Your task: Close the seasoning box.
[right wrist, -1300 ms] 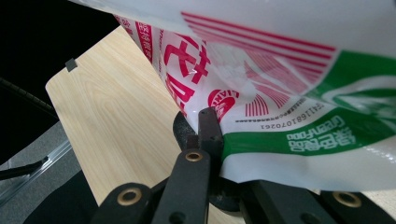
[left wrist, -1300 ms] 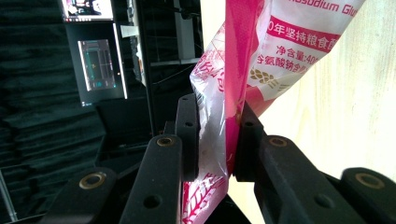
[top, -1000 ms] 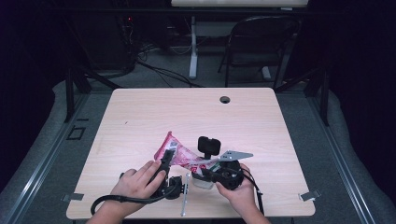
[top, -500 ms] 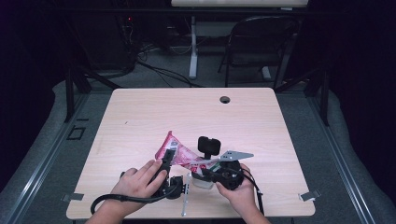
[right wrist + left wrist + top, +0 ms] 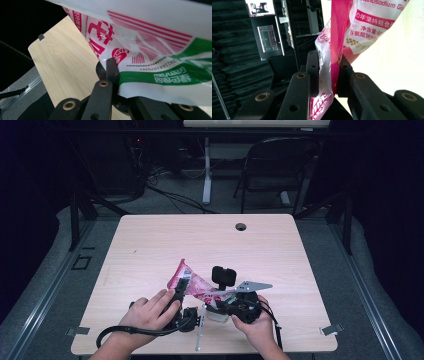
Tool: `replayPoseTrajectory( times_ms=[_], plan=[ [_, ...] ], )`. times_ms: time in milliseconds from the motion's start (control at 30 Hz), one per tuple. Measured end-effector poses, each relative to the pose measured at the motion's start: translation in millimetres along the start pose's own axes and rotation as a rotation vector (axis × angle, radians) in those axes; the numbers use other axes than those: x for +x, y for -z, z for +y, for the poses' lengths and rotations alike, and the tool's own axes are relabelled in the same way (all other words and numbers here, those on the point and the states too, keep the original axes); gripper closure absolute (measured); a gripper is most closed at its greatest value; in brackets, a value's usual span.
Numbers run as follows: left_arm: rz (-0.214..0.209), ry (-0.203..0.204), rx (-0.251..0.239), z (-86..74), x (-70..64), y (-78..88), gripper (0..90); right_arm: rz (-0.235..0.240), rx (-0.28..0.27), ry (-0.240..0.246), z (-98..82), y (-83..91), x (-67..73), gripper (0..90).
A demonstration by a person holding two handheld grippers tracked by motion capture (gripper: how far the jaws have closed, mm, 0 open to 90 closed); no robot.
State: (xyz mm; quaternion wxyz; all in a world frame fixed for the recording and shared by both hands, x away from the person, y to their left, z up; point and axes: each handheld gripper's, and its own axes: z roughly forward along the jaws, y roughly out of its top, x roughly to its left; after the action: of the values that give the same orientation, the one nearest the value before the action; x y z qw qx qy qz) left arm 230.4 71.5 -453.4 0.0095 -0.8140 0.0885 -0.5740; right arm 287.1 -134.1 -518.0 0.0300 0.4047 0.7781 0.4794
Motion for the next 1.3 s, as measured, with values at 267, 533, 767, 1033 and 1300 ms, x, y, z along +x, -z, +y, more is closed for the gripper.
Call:
replayPoseTrajectory(
  times_ms=[267,533,767,1033,1300],
  plan=[
    [0.002,0.001,0.000,0.4,3.0,1.1,77.7,-0.001,-0.006,0.003,1.2,1.9,0.6,90.0],
    [0.002,0.000,0.000,0.6,3.7,1.0,78.1,-0.002,-0.009,0.003,1.3,2.4,1.1,90.0],
    [0.004,-0.001,-0.002,1.0,4.2,1.1,78.3,-0.003,-0.017,0.004,1.2,2.6,0.9,90.0],
    [0.006,-0.004,-0.003,1.3,4.8,1.6,78.5,-0.003,-0.017,0.004,1.3,3.5,0.8,90.0],
    [0.009,0.001,-0.007,2.0,4.9,1.1,78.5,-0.005,-0.013,0.005,1.3,4.5,0.7,90.0]
  ],
)
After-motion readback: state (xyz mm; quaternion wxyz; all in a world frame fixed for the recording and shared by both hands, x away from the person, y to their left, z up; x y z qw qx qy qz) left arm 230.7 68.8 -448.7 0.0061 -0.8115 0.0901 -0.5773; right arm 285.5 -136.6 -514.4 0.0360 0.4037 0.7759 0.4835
